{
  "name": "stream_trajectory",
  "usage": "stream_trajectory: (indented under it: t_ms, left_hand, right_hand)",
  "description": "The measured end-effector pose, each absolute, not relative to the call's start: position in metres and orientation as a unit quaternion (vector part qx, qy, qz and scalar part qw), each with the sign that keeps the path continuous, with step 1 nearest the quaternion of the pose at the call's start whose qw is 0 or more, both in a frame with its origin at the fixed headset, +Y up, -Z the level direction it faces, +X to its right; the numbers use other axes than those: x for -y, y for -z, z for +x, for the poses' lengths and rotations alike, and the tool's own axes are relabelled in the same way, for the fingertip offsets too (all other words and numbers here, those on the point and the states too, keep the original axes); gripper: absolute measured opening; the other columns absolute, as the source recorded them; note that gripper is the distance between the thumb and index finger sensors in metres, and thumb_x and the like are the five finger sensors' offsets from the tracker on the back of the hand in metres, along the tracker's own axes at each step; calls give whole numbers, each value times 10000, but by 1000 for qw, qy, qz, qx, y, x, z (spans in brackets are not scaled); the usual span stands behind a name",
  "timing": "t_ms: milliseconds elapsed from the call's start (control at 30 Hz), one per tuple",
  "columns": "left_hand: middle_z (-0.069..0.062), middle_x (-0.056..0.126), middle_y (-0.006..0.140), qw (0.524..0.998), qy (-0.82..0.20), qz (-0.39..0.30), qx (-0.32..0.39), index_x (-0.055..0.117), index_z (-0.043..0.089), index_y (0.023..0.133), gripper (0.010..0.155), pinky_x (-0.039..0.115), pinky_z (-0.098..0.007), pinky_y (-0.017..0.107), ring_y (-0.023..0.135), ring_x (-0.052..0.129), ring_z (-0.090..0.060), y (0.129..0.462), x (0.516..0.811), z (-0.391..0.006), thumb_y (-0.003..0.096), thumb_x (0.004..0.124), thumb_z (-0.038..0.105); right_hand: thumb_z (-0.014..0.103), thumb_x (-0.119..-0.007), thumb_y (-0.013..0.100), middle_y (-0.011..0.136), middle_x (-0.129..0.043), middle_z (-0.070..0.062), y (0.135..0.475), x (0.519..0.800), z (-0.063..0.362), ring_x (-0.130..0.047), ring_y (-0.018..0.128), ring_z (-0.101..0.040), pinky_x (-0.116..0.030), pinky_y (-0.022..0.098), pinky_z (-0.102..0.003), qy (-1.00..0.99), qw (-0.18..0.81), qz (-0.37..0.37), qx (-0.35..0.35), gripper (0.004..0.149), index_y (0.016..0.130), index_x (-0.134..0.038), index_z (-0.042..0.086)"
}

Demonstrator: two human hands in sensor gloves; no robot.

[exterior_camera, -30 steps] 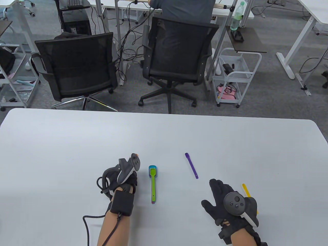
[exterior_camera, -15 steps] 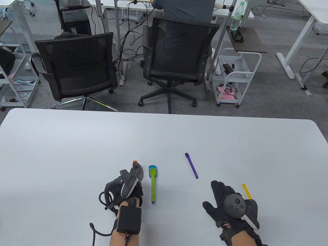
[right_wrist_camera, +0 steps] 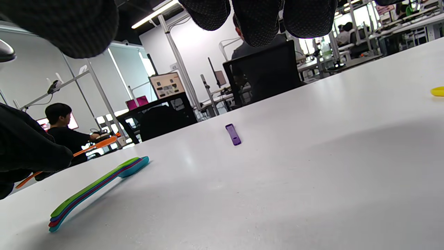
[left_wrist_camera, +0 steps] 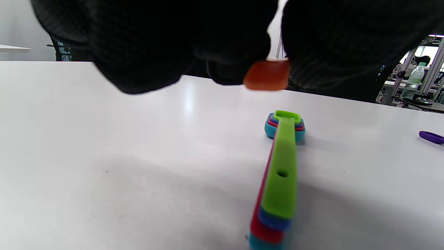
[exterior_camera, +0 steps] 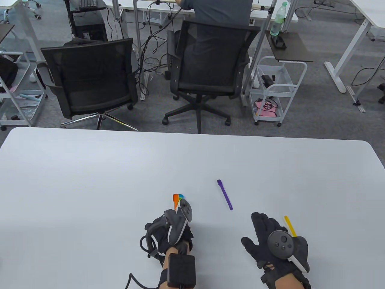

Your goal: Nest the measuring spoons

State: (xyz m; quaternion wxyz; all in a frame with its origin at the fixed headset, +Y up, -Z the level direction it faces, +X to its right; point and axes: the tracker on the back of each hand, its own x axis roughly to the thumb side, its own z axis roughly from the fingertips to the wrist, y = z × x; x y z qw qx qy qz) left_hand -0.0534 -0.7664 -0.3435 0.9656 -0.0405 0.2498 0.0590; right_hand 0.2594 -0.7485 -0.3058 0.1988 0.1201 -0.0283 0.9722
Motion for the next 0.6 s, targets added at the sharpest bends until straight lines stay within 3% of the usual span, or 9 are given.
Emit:
stream_trajectory:
  t_ms: [600]
  left_hand:
    - [97,954,392,964,-52,-54,-257,944,61,789,594,673,-690,651,408,1026,-183,353,784,-42,451,934,549]
  right_hand:
    - [697,-755,390,1131,-580,-200,307,748,263,-613,984,-570,-475,610,-829,-968,219,117,22,924,1103,-482,177]
